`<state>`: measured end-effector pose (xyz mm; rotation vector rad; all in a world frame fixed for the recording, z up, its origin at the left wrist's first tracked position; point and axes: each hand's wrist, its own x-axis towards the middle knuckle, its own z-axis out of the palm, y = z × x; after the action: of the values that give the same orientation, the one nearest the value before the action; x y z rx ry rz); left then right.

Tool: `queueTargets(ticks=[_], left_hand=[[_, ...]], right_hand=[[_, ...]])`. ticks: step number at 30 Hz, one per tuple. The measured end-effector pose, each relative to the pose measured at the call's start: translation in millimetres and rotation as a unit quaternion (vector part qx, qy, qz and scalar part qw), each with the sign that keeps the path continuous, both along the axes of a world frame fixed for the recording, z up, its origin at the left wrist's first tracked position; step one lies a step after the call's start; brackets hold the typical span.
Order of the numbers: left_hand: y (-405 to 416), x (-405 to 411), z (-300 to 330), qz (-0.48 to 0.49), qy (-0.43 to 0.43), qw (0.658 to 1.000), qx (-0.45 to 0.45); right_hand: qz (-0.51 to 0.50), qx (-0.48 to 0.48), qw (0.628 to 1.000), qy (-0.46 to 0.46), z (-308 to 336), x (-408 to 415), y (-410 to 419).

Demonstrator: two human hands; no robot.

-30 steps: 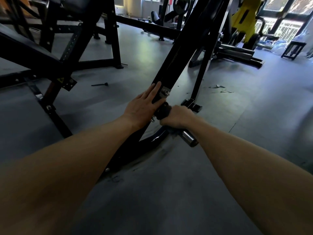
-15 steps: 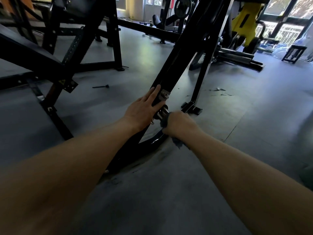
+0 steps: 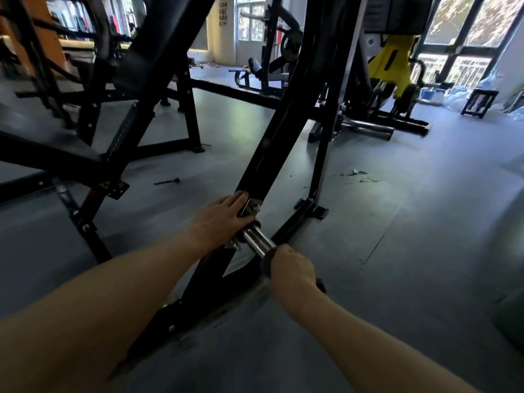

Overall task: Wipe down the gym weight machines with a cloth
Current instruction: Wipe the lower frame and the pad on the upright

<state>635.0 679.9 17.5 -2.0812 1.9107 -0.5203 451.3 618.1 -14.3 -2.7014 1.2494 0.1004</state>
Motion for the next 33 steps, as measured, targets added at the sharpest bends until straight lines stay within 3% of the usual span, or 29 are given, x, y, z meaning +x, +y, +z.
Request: queueTargets(ticks=[4,7,10,15,18,21,25,27,30,33], left_hand=[[-3.0,-5.3,47.1,-0.005,-0.028,0.998,0.054],[-12.8,-10.0,78.2,0.031,0.013,0.999,0.038],[-30.0,-19.2,103.6,0.065,0.068,0.995,0.029],[-70.5,-53.8,141.8,0.111,0.252,0.961,-0.019],[-85.6,-79.5,155.9,0.135,0.383,0.913,-0.048],[-96.9,-97.0,168.1,0.147,0.559,0.812,-0.086],[-97.3,-106.5,188.8,0.157,0.667,0.714,-0.145],[-92.7,-105.5,198.2,0.169,0.683,0.688,-0.175],[-86.7,-104.7,206.5,0.190,0.634,0.723,-0.196],[-82.2,-100.9,205.1,0.200,0.603,0.737,-0.231]], right_hand=[[0.096,0.130,0.985,0.067,43.0,-28.3,-23.4],[0.062,0.188,0.979,0.039,85.5,-36.8,-41.6],[-0.023,0.262,0.962,-0.073,118.8,-39.0,-60.8],[-0.122,0.402,0.854,-0.308,160.5,-45.4,-96.7],[-0.151,0.453,0.782,-0.400,176.5,-51.8,-105.9],[-0.152,0.482,0.730,-0.460,184.8,-50.2,-112.8],[-0.129,0.494,0.703,-0.496,199.0,-42.4,-122.6],[-0.117,0.511,0.691,-0.499,203.6,-40.3,-127.6],[-0.088,0.562,0.672,-0.475,206.6,-34.1,-130.2],[-0.060,0.627,0.644,-0.434,205.5,-28.1,-125.7]])
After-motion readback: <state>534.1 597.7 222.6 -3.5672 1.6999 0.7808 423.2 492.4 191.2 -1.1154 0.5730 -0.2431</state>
